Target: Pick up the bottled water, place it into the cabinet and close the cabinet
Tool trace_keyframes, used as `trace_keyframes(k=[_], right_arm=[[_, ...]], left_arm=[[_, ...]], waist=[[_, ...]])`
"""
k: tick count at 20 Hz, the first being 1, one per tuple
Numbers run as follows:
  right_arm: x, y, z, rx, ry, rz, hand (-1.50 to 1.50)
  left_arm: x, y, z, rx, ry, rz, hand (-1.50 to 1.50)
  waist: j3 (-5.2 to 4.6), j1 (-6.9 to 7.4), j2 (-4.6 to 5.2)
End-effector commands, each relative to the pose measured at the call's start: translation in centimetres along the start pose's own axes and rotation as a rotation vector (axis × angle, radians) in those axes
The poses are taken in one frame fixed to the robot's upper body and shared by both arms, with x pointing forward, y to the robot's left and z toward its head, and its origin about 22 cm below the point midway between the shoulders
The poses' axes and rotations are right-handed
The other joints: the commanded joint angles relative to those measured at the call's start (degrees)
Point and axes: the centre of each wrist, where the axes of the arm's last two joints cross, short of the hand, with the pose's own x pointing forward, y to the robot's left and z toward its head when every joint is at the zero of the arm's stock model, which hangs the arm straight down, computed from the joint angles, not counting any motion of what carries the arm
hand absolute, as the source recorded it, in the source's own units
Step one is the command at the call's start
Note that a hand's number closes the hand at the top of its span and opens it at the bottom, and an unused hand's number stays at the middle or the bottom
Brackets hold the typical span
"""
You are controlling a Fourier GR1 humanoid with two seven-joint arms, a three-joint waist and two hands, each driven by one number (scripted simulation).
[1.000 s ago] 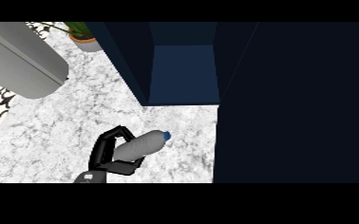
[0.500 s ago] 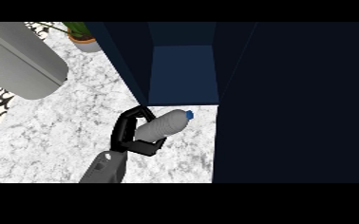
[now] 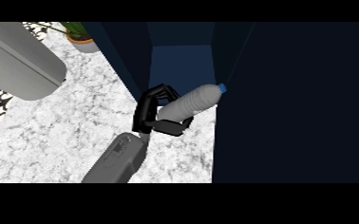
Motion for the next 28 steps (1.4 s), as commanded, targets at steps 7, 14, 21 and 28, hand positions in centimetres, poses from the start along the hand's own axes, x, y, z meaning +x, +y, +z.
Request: trace_keyframes(k=[7,14,21,28], right_arm=[[3.8,-0.7,-0.8,0.023,-0.046,-0.022,-1.50],[2.9,-0.9,0.1,0.007,-0.047,-0.018,-1.50],[1.6,-1.4,0.3,0.027,-0.051,-0.029,-1.50],[1.4,-1.7,0.2,0.041,-0.058,-0.026,-1.50]], left_arm=[[3.8,-2.5,-6.5,0.090,0.056,-0.076,1.50],[5.0,-2.0,-9.8,0.178,0.129,-0.057,1.50],[4.7,-0.4,-11.5,0.334,0.102,-0.339,1.50],[5.1,0.1,-12.6,0.408,0.096,-0.534,-1.50]], waist=[[-0.05,-1.29,0.50],[-0.05,-2.26,0.76],[0.03,-2.59,1.41],[-0.01,-2.68,1.75]])
